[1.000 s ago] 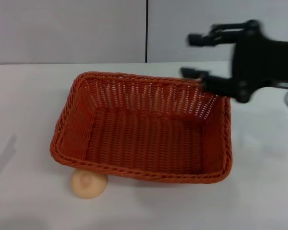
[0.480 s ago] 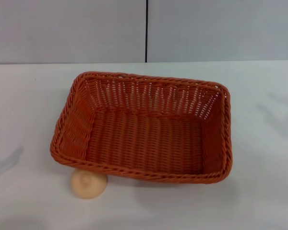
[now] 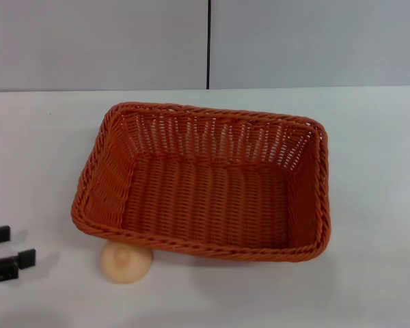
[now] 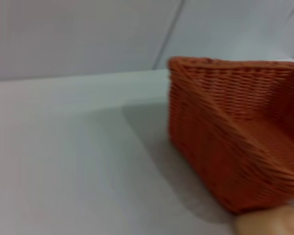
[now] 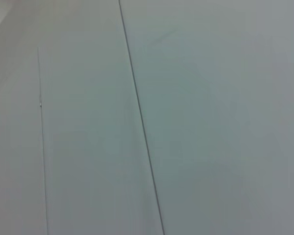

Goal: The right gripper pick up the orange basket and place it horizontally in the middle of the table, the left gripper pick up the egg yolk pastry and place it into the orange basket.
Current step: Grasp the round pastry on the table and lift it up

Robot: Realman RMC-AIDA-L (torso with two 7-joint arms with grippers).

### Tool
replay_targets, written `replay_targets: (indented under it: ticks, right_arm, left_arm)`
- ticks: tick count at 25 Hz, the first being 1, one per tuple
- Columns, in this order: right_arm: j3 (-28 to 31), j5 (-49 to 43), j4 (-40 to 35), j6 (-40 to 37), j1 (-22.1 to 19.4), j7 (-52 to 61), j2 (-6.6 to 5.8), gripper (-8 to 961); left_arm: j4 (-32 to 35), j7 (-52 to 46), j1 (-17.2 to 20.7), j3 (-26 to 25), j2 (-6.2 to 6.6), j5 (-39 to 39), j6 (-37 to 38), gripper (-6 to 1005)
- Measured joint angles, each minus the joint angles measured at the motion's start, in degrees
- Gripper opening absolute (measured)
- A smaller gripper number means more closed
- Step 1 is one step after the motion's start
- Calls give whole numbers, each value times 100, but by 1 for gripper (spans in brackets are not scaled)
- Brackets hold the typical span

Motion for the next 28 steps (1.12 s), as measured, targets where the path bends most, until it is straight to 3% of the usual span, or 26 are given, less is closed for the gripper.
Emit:
replay_targets:
  ticks: [6, 15, 21, 28]
  right_arm:
    - [36, -6, 57, -21, 52, -11, -10, 492]
    - [10, -12, 113, -41, 92, -89, -7, 492]
    - [39, -12, 136, -58, 60, -92, -6, 491]
    - [43, -12, 262, -102, 81, -134, -8, 491]
  left_arm:
    - [210, -249, 8, 72, -64, -39, -521, 817]
    - [1040, 254, 10, 390, -93, -627, -242, 783]
    - [1112, 323, 232, 1775, -96, -1182, 600, 760]
    - [1180, 326, 253, 2365, -81, -1568, 977, 734]
